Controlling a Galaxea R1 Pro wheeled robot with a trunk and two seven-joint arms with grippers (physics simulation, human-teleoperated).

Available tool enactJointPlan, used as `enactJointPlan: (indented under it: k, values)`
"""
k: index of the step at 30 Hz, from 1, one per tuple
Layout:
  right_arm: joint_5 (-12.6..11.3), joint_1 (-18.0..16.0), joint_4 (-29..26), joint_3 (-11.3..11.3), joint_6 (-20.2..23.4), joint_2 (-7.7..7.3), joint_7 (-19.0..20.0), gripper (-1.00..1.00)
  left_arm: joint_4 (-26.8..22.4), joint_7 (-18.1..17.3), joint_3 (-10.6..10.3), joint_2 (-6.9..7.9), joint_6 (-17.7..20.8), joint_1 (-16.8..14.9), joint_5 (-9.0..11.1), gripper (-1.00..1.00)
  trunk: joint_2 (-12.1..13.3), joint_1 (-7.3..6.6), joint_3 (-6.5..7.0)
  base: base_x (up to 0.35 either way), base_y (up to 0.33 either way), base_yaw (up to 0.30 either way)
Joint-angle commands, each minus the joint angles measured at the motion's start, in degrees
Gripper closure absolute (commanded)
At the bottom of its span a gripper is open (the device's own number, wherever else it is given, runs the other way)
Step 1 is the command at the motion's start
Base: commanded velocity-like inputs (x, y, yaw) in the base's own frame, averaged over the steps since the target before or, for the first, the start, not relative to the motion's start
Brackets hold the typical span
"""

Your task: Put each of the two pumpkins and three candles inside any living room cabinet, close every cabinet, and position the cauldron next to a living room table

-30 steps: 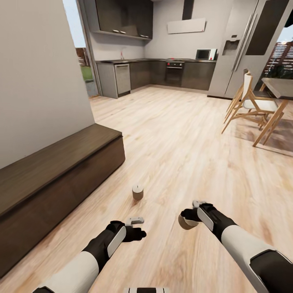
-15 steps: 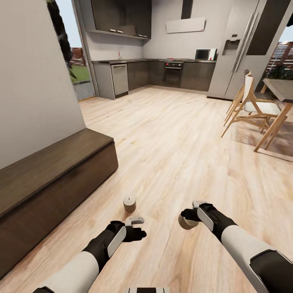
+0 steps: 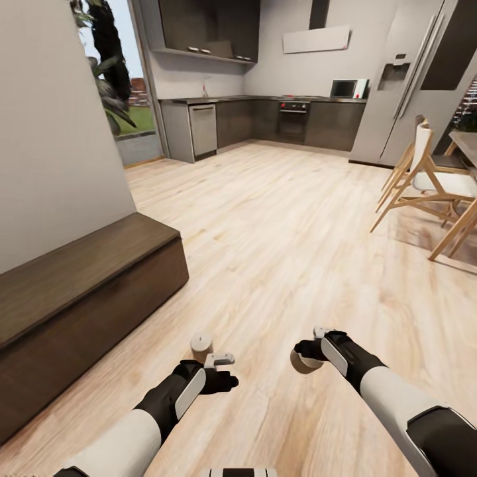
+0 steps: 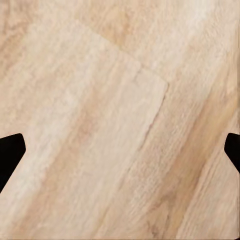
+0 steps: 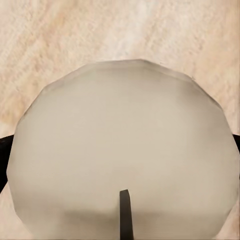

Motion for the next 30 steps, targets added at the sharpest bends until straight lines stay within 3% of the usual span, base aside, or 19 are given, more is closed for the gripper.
enactJointPlan:
  k: [1, 7, 17, 30]
  values:
    - [-0.61, 0.00, -0.19, 0.41, 0.23, -0.07, -0.48, 1.00, -0.07, 0.50, -0.25, 0.02, 0.19, -0.04, 0.57, -1.00, -0.02, 0.00, -0.04, 0.094, -0.280, 0.238]
    - [-0.59, 0.00, -0.19, 0.41, 0.23, -0.07, -0.48, 1.00, -0.07, 0.50, -0.26, 0.02, 0.19, -0.04, 0.58, -1.00, -0.02, 0.00, 0.07, 0.095, -0.285, 0.227]
    - [-0.56, 0.00, -0.19, 0.41, 0.23, -0.07, -0.48, 1.00, -0.06, 0.50, -0.26, 0.02, 0.19, -0.04, 0.59, -1.00, -0.02, 0.00, 0.09, 0.150, -0.266, 0.027]
    - [-0.57, 0.00, -0.19, 0.41, 0.23, -0.07, -0.48, 1.00, -0.07, 0.50, -0.35, 0.02, 0.19, -0.04, 0.59, -1.00, -0.02, 0.00, 0.09, 0.082, -0.041, 0.000]
